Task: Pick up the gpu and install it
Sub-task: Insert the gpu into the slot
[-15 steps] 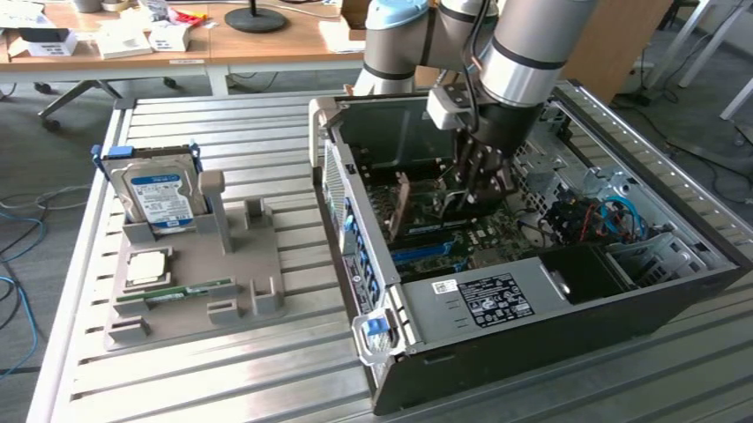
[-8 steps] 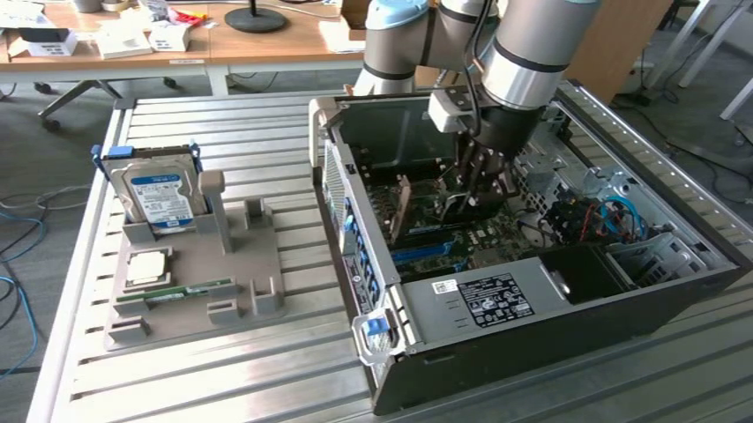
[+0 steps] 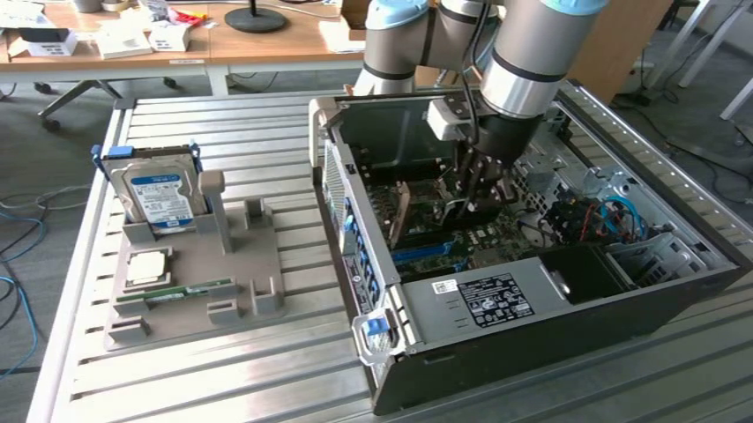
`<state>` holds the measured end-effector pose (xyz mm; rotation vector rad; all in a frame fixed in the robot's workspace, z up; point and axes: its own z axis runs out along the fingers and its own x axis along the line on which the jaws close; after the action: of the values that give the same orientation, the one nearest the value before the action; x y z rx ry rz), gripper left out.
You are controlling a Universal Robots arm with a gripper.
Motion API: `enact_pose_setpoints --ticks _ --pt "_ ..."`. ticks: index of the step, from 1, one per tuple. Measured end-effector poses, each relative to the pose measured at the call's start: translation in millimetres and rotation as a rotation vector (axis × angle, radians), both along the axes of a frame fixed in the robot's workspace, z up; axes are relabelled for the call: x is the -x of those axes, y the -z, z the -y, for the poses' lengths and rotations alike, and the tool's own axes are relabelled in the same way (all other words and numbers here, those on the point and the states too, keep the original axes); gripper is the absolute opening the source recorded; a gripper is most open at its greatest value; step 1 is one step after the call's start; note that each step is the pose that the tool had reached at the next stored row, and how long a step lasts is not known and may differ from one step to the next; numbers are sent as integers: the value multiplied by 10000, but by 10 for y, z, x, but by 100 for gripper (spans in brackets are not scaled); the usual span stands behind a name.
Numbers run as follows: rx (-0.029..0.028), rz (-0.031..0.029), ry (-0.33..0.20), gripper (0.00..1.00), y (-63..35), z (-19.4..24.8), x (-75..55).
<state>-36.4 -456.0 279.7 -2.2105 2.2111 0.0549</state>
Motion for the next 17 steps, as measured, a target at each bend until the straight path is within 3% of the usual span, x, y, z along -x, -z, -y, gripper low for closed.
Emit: enact_pose_setpoints --ticks 17 --pt "0 78 0 27 0 10 192"
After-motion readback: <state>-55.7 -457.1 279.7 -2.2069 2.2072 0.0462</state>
